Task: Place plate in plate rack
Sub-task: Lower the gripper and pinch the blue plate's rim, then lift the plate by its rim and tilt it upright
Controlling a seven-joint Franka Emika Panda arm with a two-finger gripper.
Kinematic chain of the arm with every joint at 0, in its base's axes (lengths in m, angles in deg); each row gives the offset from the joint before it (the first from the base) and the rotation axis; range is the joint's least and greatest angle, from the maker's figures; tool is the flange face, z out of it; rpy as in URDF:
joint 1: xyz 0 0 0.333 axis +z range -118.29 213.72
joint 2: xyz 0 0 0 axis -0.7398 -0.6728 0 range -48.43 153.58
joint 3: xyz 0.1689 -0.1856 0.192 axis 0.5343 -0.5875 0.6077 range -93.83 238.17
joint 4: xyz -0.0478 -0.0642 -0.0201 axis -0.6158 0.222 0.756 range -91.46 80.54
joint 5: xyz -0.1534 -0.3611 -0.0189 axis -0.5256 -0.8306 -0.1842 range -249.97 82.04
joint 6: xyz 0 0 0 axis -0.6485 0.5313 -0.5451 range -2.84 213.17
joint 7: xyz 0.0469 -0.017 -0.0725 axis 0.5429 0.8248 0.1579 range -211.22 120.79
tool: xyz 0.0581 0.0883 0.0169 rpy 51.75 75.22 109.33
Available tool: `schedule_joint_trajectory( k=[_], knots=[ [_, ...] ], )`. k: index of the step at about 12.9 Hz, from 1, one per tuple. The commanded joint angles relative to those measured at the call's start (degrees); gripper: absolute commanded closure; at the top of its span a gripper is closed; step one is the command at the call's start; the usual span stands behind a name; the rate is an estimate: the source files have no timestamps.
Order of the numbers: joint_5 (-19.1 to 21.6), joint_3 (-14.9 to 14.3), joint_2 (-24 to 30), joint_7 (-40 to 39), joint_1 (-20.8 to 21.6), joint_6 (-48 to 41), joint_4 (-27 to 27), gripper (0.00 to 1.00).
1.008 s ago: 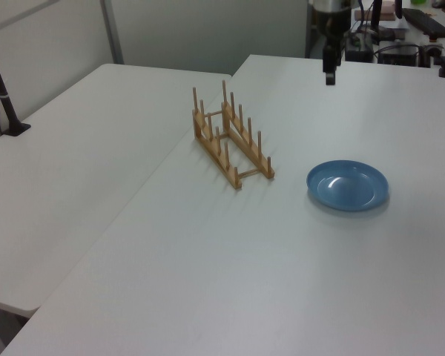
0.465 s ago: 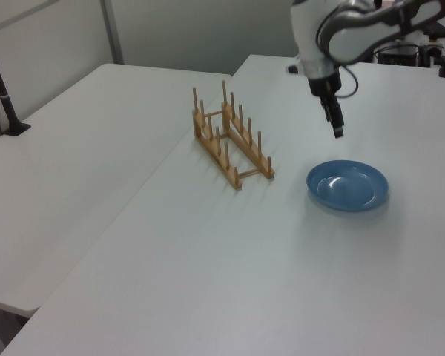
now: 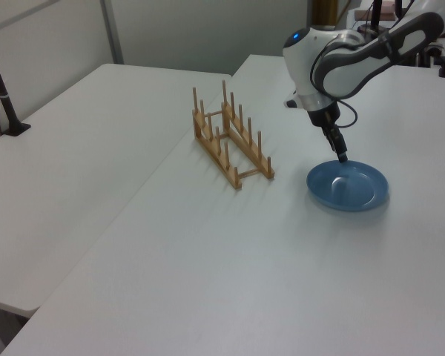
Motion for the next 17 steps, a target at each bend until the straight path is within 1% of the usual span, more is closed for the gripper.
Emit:
schedule_joint_trajectory(
  k=[1, 2, 3, 4, 5, 6, 7, 9, 10, 13, 15, 17],
  knots=[
    [-0.9, -0.3, -0.1, -0.6, 1.3, 1.2, -1.0, 0.56],
    [-0.9, -0.3, -0.4, -0.5, 1.3, 1.2, -0.9, 0.64],
    [-0.9, -0.3, -0.5, -0.5, 1.3, 1.2, -0.9, 0.77],
    [-1.0, -0.3, -0.6, -0.5, 1.4, 1.2, -0.9, 0.83],
    [-0.9, -0.3, -0.8, -0.5, 1.4, 1.2, -0.8, 0.92],
    [-0.9, -0.3, -1.2, -0.5, 1.4, 1.2, -0.6, 0.97],
    [-0.9, -0.3, -1.2, -0.5, 1.3, 1.1, -0.6, 0.99],
    [-0.9, -0.2, -0.6, -0.5, 1.3, 0.5, 0.0, 1.0],
    [-0.8, -0.2, -0.1, -0.3, 1.4, -0.2, 2.0, 1.0],
    [-0.1, 0.3, 0.2, 0.4, 1.6, -6.4, 8.1, 1.0],
    [0.6, 0.8, 2.4, 0.4, 2.1, -10.0, 13.8, 1.0],
    [4.3, 0.4, 3.8, 1.2, 1.9, -10.4, 18.8, 1.0]
  ],
)
